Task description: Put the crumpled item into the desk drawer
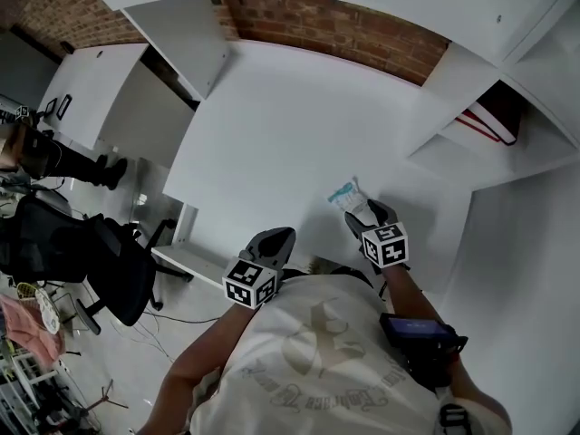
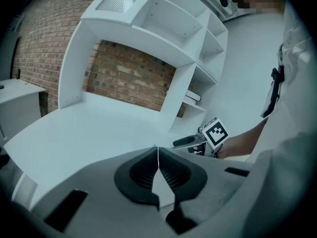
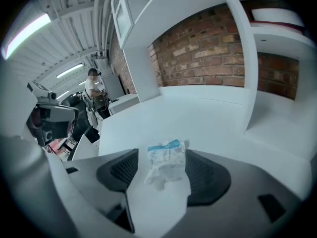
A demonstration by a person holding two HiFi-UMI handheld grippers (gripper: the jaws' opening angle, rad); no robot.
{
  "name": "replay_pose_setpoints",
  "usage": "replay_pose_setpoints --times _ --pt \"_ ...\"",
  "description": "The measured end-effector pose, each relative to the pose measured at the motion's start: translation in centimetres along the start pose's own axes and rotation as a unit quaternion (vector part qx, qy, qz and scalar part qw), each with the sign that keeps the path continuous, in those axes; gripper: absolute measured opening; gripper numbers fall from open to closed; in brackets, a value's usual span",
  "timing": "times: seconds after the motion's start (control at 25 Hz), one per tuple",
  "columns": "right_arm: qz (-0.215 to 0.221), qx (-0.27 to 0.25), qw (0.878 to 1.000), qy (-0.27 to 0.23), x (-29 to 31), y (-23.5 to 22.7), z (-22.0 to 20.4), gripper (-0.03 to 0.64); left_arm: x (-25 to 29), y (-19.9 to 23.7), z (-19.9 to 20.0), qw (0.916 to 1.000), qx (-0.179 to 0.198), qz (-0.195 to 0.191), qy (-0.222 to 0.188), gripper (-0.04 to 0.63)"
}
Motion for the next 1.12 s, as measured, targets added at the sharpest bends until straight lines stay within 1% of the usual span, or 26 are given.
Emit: replay_pose_setpoints --times 0.04,0.12,0.36,0.52,0.8,1.12 --pt "0.003 -0.01 1.0 0.008 0.3 0.0 0.1 0.297 -0.1 0.1 0.1 1.0 -0.002 0.004 0.0 0.025" --pt "0.007 -0.028 0.999 0.022 0.9 -0.1 0.4 0.307 -0.3 0.4 0.2 0.9999 -0.005 0.012 -0.001 0.025" --pt "0.027 -0.06 0.996 0.062 2.5 -0.4 0.6 0.317 -1.3 0.8 -0.2 0.9992 -0.017 0.035 -0.007 0.025" --pt "0.037 -0.087 0.991 0.094 3.2 -0.8 0.7 0.327 -1.6 1.3 -0.6 0.9985 -0.027 0.046 -0.009 0.025" --pt "0.046 -0.102 0.978 0.174 4.3 -1.5 0.4 0.337 -2.4 1.6 -1.0 0.9979 -0.037 0.051 -0.016 0.025" --pt "0.04 -0.108 0.966 0.233 6.2 -1.8 -0.2 0.339 -3.8 2.3 -1.8 0.9962 -0.048 0.07 -0.021 0.025"
Point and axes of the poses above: the fingertips, and each gripper's own axes: x forward along the fingers, y to its left, z out of its top, the point moved 6 cm from there along -x, backward along the fingers, and after that the axes turned 4 degrees about z, right-handed, at the moved point
